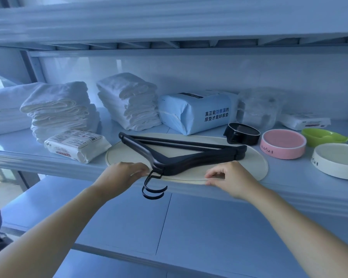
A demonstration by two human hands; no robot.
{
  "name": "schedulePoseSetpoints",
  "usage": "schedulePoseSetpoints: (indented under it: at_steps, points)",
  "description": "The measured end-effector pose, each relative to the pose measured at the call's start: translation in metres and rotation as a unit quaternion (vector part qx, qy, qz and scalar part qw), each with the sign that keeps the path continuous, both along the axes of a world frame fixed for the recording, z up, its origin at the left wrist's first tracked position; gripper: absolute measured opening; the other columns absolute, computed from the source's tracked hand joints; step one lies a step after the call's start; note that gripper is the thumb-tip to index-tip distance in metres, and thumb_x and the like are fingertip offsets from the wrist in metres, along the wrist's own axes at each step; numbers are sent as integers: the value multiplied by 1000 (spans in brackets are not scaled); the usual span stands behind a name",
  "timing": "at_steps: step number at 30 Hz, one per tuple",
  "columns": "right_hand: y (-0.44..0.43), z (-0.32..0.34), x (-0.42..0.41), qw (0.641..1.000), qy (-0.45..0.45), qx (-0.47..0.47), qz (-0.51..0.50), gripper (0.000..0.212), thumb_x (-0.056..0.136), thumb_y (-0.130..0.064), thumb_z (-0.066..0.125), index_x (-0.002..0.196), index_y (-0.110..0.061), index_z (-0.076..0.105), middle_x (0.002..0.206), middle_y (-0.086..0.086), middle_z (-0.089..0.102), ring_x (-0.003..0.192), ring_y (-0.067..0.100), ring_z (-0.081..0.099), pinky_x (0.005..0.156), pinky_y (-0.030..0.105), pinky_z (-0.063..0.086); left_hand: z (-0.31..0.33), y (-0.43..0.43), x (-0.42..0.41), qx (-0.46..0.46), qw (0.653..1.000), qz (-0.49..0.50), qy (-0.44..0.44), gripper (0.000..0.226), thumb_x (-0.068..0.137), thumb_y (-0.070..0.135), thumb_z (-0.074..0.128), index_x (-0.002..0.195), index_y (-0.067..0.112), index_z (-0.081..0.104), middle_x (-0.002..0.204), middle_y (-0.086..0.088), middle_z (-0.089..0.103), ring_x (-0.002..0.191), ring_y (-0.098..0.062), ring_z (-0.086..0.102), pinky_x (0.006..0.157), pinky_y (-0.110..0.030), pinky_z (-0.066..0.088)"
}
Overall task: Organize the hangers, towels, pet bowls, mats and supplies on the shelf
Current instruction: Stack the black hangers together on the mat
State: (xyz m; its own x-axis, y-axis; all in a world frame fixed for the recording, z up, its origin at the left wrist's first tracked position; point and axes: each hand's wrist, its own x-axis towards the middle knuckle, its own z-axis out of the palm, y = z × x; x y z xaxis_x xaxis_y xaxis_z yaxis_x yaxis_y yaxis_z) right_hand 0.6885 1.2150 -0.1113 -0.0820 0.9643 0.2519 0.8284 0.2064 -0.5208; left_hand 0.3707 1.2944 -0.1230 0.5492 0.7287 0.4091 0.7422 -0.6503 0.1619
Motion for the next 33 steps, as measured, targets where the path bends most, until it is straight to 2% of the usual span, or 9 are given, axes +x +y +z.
schedulePoseSetpoints:
  at_steps: [2,6,8,13,16,20,27,30,33]
  points:
    - [0,1,5,1000,-1,-15,5,20,73,-31,78,91,-22,74,103,-13,70,97,0,61,91,20,45,-3,-1,-3,-27,999,-20,-17,68,80,76,19,118,35,58,108,18,65,94,-7,60,77,-26,49]
    - [0,0,10,1000,-18,-19,12,35,70,-35,80,102,-23,73,114,-15,66,105,-5,56,93,8,35,-8,3,-3,-18,999,-34,23,39,89,49,48,125,34,57,129,16,56,116,-9,53,94,-26,45]
    - [-1,-3,9,1000,-22,-9,12,31,71,-34,79,99,-23,74,113,-14,67,102,-7,56,89,3,33,-7,2,-3,-19,999,-38,8,43,88,53,41,120,34,62,127,15,58,115,-8,55,93,-25,46]
    - [-1,-7,9,999,-16,34,7,15,77,-32,75,89,-23,77,99,-12,72,92,0,64,89,19,47,-4,3,1,-9,999,-43,-32,27,93,36,53,114,26,67,119,16,62,113,2,48,90,-14,42]
    - [1,-3,11,997,-36,61,5,10,81,-32,71,85,-24,76,88,-11,74,84,8,66,80,32,51,-3,-2,7,-15,998,-40,-42,54,87,61,37,111,25,69,113,17,66,107,1,54,88,-16,46]
    - [1,0,17,997,-57,55,7,10,83,-34,67,85,-27,75,89,-12,73,84,8,64,79,32,51,-3,-8,13,-17,999,-17,-43,48,87,49,37,111,23,69,112,13,68,104,-2,56,84,-9,40]
    - [-9,-11,21,997,-44,69,-9,11,83,-32,68,86,-24,75,90,-15,72,84,7,65,79,30,51,-5,-14,17,-5,999,-30,-26,89,79,79,4,112,27,67,112,19,66,102,-3,57,82,-19,48]
    - [-12,-13,24,998,-15,60,-6,12,80,-29,72,89,-21,76,99,-14,72,93,2,64,87,22,49,-9,-11,10,-25,999,-41,-14,87,77,81,5,122,32,60,123,25,53,115,2,48,93,-12,35]
    - [-14,-13,26,999,8,44,3,15,80,-25,73,93,-18,76,105,-10,71,95,-3,62,90,12,45,-14,-8,6,-42,998,-36,-10,75,81,78,11,126,37,55,131,19,52,120,-1,49,99,-17,35]
